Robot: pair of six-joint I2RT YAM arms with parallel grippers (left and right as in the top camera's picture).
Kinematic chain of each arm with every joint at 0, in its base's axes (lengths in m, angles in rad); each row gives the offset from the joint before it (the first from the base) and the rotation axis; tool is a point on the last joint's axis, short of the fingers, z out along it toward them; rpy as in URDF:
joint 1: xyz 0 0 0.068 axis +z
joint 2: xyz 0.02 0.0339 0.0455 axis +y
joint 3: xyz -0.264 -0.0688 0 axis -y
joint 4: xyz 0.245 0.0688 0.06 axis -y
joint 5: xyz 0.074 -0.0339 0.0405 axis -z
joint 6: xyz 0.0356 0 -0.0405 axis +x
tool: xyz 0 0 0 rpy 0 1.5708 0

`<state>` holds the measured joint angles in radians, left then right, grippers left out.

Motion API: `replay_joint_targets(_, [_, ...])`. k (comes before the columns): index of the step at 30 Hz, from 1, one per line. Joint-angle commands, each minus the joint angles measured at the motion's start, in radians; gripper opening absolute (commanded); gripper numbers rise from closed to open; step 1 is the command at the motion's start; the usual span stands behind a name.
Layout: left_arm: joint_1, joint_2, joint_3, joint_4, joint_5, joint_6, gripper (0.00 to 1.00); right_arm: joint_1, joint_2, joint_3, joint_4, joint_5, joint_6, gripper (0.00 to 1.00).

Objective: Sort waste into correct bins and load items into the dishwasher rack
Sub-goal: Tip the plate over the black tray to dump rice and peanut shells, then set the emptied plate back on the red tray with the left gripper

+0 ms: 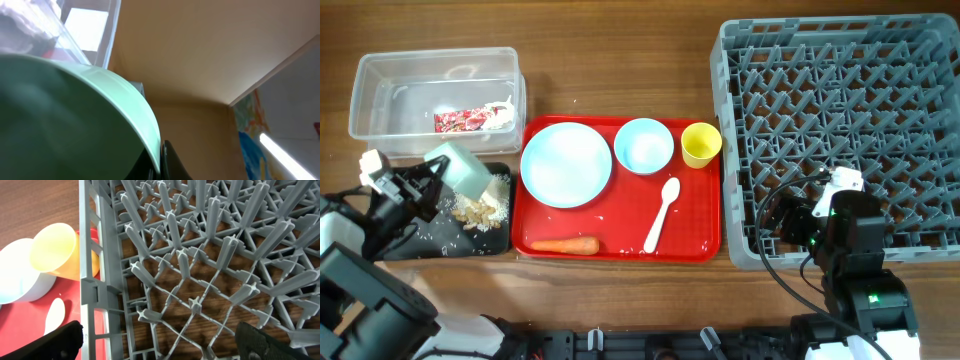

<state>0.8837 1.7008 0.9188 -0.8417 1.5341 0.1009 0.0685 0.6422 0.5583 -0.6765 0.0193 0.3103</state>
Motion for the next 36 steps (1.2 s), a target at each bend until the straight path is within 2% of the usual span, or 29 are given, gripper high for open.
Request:
replay_joint_targets(1, [0.009, -0.02, -0.005, -0.073, -0.009, 0.09, 0.04, -0.003, -0.003, 0.019, 0.005, -0.014, 0.007, 1.0])
replay_joint_targets(4, [0.01, -0.02, -0.005, -0.062, -0.009, 0.101, 0.04, -0.003, -0.003, 0.019, 0.005, -0.014, 0.007, 1.0])
replay_joint_targets(8, [-0.006, -0.029, -0.005, -0.119, -0.009, 0.113, 0.04, -0.003, -0.003, 0.019, 0.005, -0.021, 0.008, 0.99])
replay_joint_targets(9, [-0.032, -0.044, -0.005, -0.138, -0.009, 0.15, 0.04, -0.003, -0.003, 0.019, 0.006, -0.021, 0.008, 1.0])
replay_joint_targets(12, [-0.157, -0.111, -0.005, -0.138, -0.014, 0.158, 0.04, -0.003, -0.003, 0.019, 0.006, -0.021, 0.008, 1.0])
replay_joint_targets(16, [-0.388, -0.202, 0.011, -0.13, -0.133, 0.153, 0.04, -0.003, -0.003, 0.019, 0.006, -0.021, 0.008, 1.0])
replay_joint_targets(19, [-0.604, -0.226, 0.018, -0.051, -0.295, 0.035, 0.04, -0.003, -0.003, 0.019, 0.006, -0.021, 0.008, 1.0])
replay_joint_targets(26, [-1.222, -0.225, 0.018, 0.17, -0.94, -0.348, 0.04, -0.003, -0.003, 0.019, 0.006, -0.021, 0.008, 1.0])
replay_joint_targets(29, [-1.392, -0.217, 0.017, 0.224, -1.11, -0.427, 0.04, -0.003, -0.003, 0.019, 0.005, -0.021, 0.008, 1.0])
replay_joint_targets(33, [-1.543, -0.146, 0.017, 0.308, -1.271, -0.52, 0.04, -0.003, -0.003, 0.019, 0.002, -0.021, 0.008, 1.0])
replay_joint_targets(34, [-1.556, -0.129, 0.017, 0.319, -1.278, -0.529, 0.08, -0.003, -0.003, 0.019, 0.002, -0.021, 0.008, 1.0])
replay_joint_targets(36, [-1.563, -0.122, 0.019, 0.331, -1.278, -0.532, 0.33, -0.003, -0.003, 0.019, 0.002, -0.021, 0.008, 1.0])
